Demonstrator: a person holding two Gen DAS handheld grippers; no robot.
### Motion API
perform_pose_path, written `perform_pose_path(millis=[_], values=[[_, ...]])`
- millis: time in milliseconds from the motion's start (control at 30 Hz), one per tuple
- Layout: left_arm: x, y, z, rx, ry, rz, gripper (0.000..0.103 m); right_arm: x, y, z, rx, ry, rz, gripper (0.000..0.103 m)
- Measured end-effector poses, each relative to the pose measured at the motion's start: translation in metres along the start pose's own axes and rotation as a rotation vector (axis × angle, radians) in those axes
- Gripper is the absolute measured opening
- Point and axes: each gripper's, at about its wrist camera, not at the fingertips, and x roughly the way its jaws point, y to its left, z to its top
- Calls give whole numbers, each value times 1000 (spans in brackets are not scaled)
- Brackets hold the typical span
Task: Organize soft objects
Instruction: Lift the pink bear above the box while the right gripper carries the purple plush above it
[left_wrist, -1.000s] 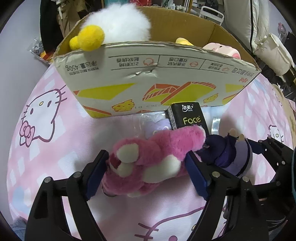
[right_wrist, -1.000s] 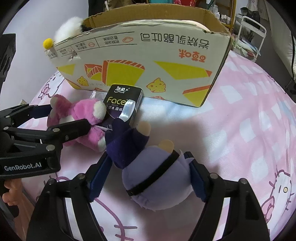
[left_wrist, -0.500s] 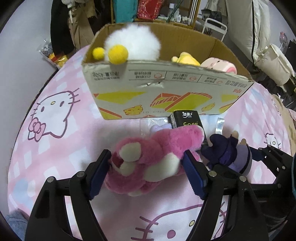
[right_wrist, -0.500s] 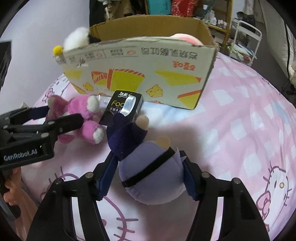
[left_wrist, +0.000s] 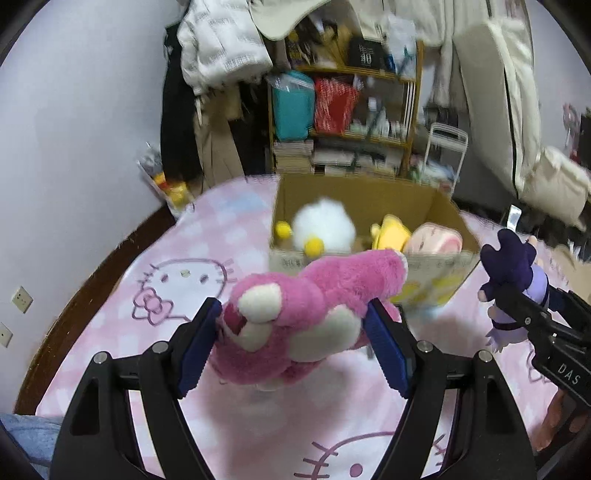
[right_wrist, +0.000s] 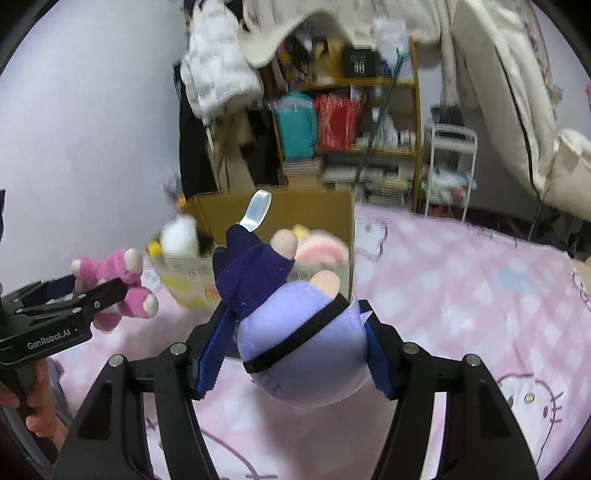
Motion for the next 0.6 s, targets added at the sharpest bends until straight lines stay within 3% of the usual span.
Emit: perform_pose_path(millis=[167, 367, 600], values=[[-30, -2, 8, 12, -133, 5, 77, -15, -3, 16, 0, -92, 10, 69], [-55, -2, 25, 40, -218, -14, 77, -36, 2, 32, 21, -211, 43, 69], [-78, 1, 61, 41, -310, -25, 77, -39, 5, 61, 18, -265, 50, 69]])
